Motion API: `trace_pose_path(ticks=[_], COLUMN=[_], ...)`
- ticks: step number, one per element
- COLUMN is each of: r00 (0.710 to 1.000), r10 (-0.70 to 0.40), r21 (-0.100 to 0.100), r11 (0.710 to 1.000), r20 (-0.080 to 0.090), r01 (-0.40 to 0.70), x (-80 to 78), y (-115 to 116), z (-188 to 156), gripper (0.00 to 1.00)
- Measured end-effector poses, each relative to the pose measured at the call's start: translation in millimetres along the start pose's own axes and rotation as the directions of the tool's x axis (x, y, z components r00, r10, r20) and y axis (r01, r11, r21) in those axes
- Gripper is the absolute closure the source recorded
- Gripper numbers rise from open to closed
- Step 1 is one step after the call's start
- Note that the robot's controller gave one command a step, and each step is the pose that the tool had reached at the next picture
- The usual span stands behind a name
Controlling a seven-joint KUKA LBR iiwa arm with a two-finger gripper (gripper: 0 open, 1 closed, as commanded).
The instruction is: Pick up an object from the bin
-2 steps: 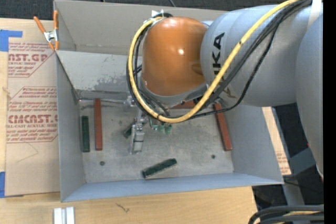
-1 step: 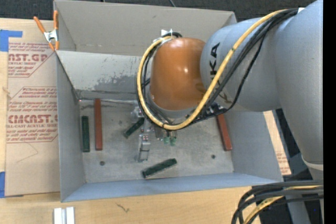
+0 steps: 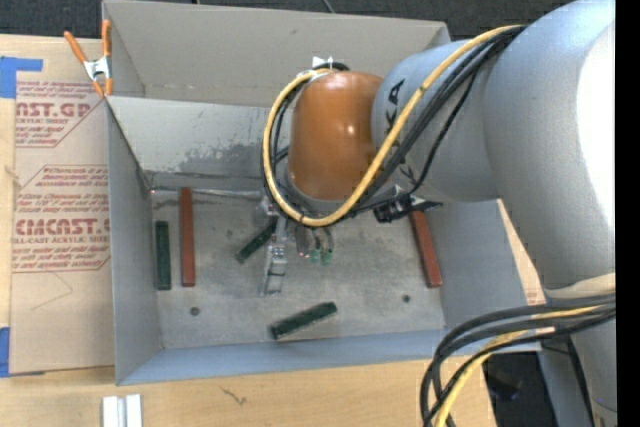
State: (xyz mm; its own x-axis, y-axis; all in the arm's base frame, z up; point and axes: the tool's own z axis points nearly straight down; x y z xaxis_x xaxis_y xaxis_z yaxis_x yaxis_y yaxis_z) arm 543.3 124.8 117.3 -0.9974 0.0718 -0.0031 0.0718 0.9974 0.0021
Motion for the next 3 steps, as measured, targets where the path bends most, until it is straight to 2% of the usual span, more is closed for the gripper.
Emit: trace_pose_path(ticks=[1,2,3], r00=[0.993,0.995,0.995], r10=[0.114,0.098,0.098], r21=[0.001,0.002,0.002], r11=[0.993,0.995,0.995], r20=[-0.001,-0.002,-0.002], r01=[-0.114,-0.098,-0.098], x=[-11.1,-17.8,-17.8], y=[15.4,-8.7,-8.7], z=[20.0,46.8,46.8], gripper=[0.0,1.0,1.0])
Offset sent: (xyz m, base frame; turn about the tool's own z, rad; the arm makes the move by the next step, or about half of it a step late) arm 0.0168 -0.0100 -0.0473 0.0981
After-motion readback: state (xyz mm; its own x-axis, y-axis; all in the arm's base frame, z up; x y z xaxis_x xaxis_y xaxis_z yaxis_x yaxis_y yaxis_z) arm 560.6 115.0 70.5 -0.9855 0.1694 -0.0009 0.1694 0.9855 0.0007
